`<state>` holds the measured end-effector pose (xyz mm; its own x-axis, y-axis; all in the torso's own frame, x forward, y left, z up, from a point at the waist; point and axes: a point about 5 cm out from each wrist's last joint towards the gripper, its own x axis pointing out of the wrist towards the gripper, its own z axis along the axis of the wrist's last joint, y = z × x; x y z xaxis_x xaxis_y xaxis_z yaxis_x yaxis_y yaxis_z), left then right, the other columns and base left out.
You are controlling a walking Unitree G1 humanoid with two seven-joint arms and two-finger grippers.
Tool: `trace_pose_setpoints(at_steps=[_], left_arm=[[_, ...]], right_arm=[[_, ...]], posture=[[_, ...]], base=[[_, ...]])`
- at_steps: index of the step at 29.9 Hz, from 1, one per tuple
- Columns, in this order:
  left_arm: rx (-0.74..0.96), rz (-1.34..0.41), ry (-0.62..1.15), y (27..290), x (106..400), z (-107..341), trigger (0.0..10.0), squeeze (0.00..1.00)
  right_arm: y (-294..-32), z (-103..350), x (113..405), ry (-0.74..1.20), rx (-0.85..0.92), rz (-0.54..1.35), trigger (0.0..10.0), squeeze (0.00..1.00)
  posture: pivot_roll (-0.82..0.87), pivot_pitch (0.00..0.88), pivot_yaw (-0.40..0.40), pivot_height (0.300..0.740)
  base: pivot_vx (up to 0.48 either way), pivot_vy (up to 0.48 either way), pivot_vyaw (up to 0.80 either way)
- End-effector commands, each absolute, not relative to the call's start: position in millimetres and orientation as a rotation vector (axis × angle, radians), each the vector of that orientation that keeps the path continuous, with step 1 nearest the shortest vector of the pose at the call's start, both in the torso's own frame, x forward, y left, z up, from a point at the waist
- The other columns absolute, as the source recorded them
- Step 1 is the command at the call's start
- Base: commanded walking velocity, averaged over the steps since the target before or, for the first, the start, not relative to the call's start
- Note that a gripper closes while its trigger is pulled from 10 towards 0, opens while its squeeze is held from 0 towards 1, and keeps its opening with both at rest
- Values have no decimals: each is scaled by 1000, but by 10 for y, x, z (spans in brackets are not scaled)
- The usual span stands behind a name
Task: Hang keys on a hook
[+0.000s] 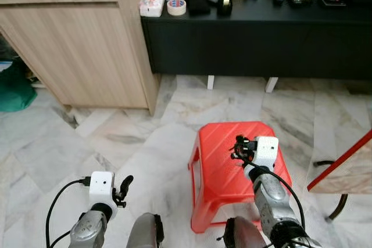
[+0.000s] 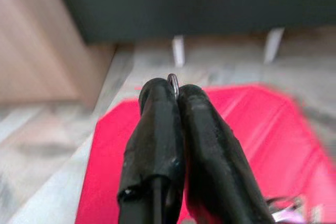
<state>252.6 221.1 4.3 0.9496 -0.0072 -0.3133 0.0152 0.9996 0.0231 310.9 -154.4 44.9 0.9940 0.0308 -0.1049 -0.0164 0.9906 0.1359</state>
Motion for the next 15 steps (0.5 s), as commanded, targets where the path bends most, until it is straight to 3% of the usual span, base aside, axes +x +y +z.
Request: trace_pose_setpoints(at_steps=[1,5,15], left_arm=[[39,6,346,2249,2504,-15,10000,0],[34,21,370,2251,2493,-63,10000,0],[27,82,472,2368,2278,-285,10000,0]], right_arm=[[-1590,457,3102,102,129,-6,10000,0],[-1630,411,3053,111,125,-10,10000,0],[-1667,414,3075,132,112,-38,10000,0]], posture=[[41,0,-11,626],[36,0,-13,630],[39,0,-29,710]], base=[[0,0,0],[0,0,0],[0,0,0]])
